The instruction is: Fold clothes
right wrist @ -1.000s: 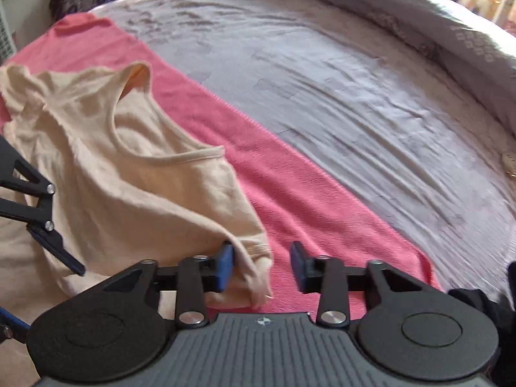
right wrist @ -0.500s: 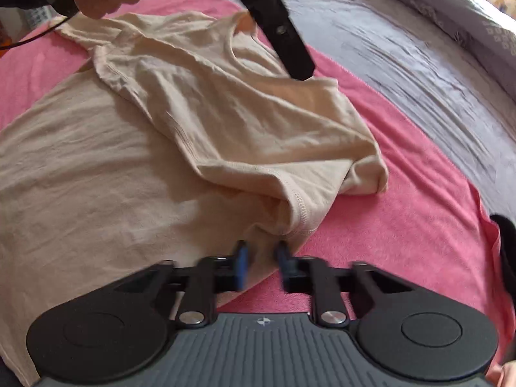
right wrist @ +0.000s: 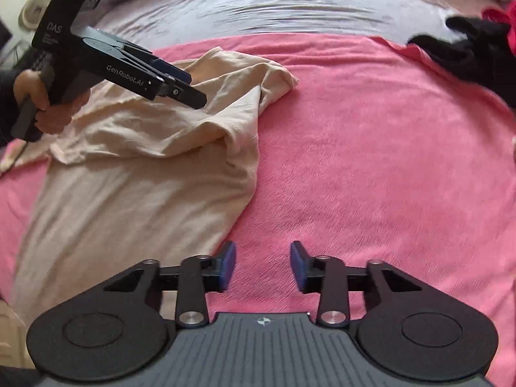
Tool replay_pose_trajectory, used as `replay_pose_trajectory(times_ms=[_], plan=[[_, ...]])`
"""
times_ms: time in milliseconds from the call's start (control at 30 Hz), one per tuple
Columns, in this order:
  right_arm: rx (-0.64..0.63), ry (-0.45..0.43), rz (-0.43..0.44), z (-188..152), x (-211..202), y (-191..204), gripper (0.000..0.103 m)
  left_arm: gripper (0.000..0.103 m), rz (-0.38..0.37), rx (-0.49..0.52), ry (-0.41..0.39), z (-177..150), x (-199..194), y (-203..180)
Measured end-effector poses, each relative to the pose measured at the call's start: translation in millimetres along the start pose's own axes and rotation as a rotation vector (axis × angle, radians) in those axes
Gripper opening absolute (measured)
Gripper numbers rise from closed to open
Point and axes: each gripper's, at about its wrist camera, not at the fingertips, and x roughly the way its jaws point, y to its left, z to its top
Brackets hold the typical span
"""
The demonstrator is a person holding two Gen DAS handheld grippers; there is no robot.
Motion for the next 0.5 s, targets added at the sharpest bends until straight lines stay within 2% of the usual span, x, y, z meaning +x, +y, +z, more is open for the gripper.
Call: replay_pose_trajectory(times_ms=[100, 200, 267, 333, 367, 500], plan=[[0.045, 0.04, -0.017, -30, -10, 11, 0.049, 0.066, 0.032, 0.034, 0.013, 0, -4, -3], [0.147, 0.067, -0.022, -65, -23, 17, 0.049, 0.066, 0.074, 0.023, 0.049, -14, -4, 3], [0.171, 0.082, -0.063, -86, -25, 27, 0.047, 0.066, 0.102, 0.009, 0.076, -25, -3, 7], [0.171, 0.095, -0.115, -100, -19, 41, 0.023, 0.066, 0.13, -0.007, 0.103, -36, -2, 11], [0.167, 0.118, -0.129, -104, -11, 47, 0.003, 0.066, 0.146, -0.016, 0.116, -42, -1, 12], [0.174, 0.112, -0.215, -108, -5, 61, 0.002, 0.066, 0.178, -0.043, 0.115, -59, -13, 9]])
